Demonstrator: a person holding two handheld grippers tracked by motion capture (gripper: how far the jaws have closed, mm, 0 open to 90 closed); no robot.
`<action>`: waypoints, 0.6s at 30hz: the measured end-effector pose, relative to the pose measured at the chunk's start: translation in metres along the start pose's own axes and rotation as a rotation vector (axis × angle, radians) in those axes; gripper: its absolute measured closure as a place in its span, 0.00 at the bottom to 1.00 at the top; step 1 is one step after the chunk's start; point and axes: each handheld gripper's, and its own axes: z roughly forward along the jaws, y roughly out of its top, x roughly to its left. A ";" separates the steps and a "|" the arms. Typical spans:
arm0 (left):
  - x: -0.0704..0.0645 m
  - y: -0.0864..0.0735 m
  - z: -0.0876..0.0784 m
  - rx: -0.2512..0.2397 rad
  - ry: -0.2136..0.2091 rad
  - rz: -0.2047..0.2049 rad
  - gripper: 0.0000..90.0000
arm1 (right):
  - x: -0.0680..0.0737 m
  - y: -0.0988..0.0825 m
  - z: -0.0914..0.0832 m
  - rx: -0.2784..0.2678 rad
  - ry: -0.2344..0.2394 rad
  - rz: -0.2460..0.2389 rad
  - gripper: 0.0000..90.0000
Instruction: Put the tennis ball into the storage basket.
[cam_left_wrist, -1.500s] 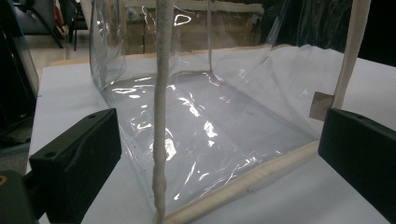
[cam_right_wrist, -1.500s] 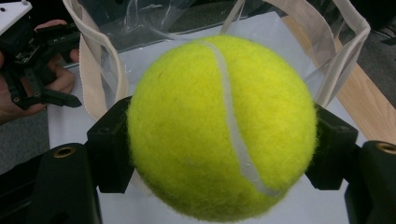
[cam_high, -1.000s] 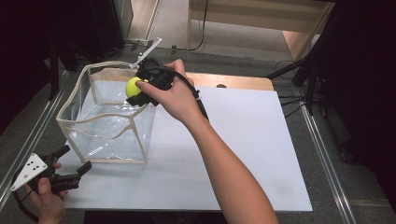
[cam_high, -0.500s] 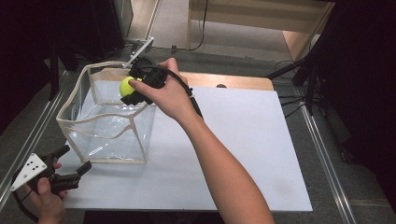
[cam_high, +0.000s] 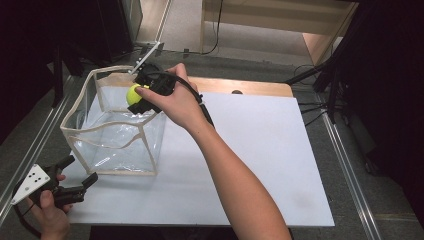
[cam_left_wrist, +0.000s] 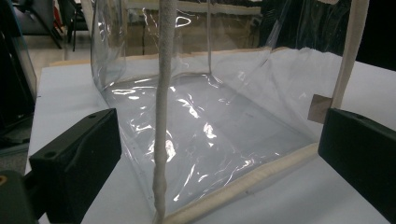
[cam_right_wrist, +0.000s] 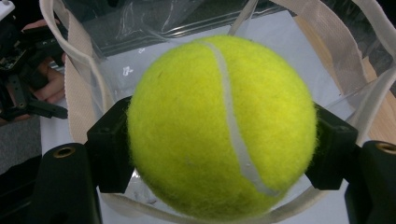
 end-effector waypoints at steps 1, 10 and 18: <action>0.000 0.000 0.000 0.000 0.000 0.000 0.00 | 0.000 0.000 0.000 0.000 0.000 0.000 0.26; 0.000 0.000 0.000 0.000 0.000 0.000 0.00 | -0.001 -0.002 0.003 0.010 0.000 -0.003 0.26; 0.000 0.000 0.000 -0.002 0.000 -0.003 0.00 | -0.003 -0.008 0.012 0.032 0.002 0.006 0.26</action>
